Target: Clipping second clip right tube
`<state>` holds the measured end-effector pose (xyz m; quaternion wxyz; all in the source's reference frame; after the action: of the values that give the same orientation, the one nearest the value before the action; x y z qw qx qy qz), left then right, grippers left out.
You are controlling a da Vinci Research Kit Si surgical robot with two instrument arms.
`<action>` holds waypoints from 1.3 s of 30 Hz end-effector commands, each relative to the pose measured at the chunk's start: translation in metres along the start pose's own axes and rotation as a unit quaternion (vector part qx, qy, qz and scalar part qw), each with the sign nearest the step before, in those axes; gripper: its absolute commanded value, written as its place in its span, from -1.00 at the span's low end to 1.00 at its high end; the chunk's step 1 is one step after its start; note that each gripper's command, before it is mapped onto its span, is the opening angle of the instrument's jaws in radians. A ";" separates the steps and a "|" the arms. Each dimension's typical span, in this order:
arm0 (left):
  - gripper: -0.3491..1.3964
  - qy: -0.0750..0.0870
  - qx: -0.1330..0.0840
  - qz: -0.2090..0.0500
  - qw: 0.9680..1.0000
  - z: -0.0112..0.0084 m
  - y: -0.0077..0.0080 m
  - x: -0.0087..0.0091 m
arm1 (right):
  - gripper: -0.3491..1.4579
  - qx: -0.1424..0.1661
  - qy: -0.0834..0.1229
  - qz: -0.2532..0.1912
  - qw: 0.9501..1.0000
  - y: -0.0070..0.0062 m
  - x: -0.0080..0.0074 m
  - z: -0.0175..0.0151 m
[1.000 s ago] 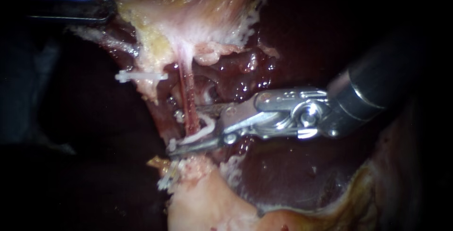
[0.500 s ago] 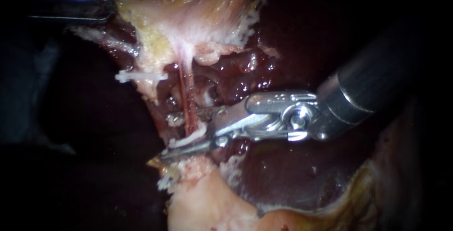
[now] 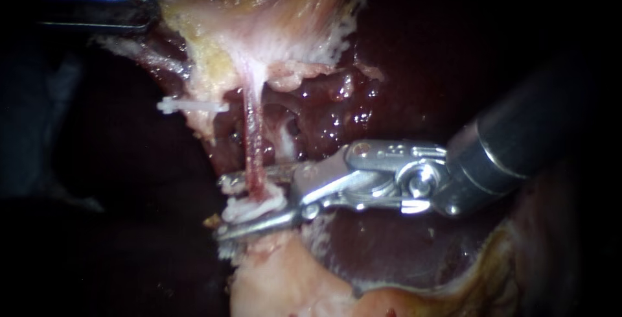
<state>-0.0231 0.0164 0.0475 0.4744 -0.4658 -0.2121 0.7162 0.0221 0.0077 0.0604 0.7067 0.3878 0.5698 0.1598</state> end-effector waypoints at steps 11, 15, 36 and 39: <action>-1.00 0.000 0.000 0.000 1.000 -0.0001 0.0000 0.0000 | -0.07 0.019 0.004 -0.004 1.000 -0.0021 0.0007 0.0004; -1.00 0.000 0.000 0.000 1.000 0.0000 0.0000 0.0000 | -0.08 0.019 0.004 -0.004 1.000 -0.0020 0.0007 0.0004; -1.00 0.000 0.000 0.000 1.000 0.0000 -0.0001 0.0000 | -1.00 0.022 0.004 0.066 0.998 -0.0002 -0.0001 -0.0013; -1.00 0.000 -0.001 0.000 1.000 0.0000 -0.0001 0.0000 | -1.00 0.021 0.001 0.066 0.998 -0.0001 -0.0003 -0.0015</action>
<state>-0.0231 0.0165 0.0475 0.4740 -0.4660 -0.2124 0.7162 0.0207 0.0079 0.0605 0.6873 0.4385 0.5453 0.1950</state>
